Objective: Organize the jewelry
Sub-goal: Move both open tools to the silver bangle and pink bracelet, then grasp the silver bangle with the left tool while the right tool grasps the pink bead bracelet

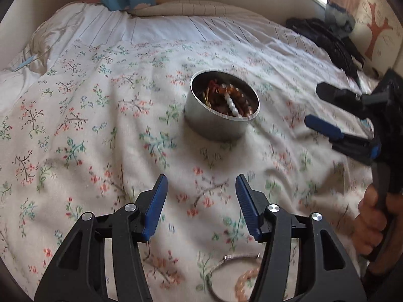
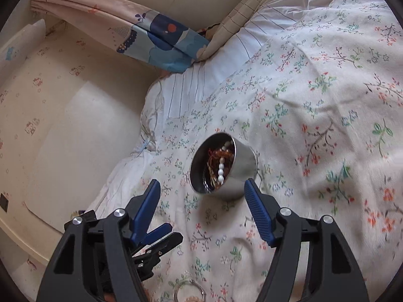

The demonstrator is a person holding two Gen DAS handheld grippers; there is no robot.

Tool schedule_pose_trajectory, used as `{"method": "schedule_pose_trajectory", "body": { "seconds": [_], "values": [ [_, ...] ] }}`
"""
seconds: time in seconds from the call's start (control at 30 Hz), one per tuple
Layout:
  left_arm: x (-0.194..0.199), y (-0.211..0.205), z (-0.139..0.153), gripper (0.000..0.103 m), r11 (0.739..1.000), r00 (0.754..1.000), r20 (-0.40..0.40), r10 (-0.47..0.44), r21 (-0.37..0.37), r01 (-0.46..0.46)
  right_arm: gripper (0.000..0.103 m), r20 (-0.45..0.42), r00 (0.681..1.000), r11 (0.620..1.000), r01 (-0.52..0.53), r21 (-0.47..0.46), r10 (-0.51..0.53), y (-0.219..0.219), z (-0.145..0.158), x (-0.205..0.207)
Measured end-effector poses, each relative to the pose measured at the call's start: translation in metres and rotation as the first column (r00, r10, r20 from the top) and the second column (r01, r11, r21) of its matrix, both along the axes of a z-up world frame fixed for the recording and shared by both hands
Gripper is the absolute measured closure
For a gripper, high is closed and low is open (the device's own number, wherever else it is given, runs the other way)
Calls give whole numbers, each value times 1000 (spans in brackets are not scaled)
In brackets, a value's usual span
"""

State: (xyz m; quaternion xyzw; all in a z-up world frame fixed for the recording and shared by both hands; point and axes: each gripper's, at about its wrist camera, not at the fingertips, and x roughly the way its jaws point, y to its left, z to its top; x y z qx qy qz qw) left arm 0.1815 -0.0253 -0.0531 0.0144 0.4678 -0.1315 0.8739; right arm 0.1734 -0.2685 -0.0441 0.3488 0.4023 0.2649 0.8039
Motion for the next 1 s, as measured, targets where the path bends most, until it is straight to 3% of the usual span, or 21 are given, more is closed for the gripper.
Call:
{"method": "schedule_pose_trajectory", "body": {
  "seconds": [0.1,0.2,0.3,0.47,0.57,0.63,0.7,0.77,0.83,0.93,1.0],
  "values": [
    [-27,-4,-9,50,996,997,-24,-67,64,68,32,-27,996,989,-87,-122,84,17,-1,-31],
    [-44,-6,-14,50,986,993,-37,-115,118,119,32,-34,984,947,-180,-264,178,38,-1,-64],
    [-54,-10,-14,50,973,986,-42,-161,159,166,31,-49,963,878,-262,-400,266,61,-3,-91],
    [-62,-18,-18,50,939,969,-62,-241,238,248,31,-83,921,752,-361,-551,381,102,-16,-112],
    [-64,-22,-26,50,910,957,-75,-279,297,289,30,-83,908,640,-352,-683,411,121,-24,-116],
    [-61,-20,-27,50,914,966,-49,-252,316,255,27,-76,926,570,-291,-769,370,123,-29,-113],
    [-52,-17,-29,51,930,982,-22,-187,318,185,14,-62,964,531,-196,-824,259,109,-33,-98],
    [-41,-14,-30,52,941,995,20,-94,328,82,14,-43,987,539,-120,-833,153,88,-31,-84],
    [-34,-12,-28,55,959,999,30,-38,282,28,14,-13,996,538,-61,-841,92,72,-25,-78],
    [-34,-23,-30,59,952,998,36,-53,304,39,14,13,995,591,-49,-805,100,64,-21,-79],
    [-34,-29,-31,70,948,997,38,-73,313,57,14,30,987,621,-76,-780,158,73,-17,-82]
  ]
}}
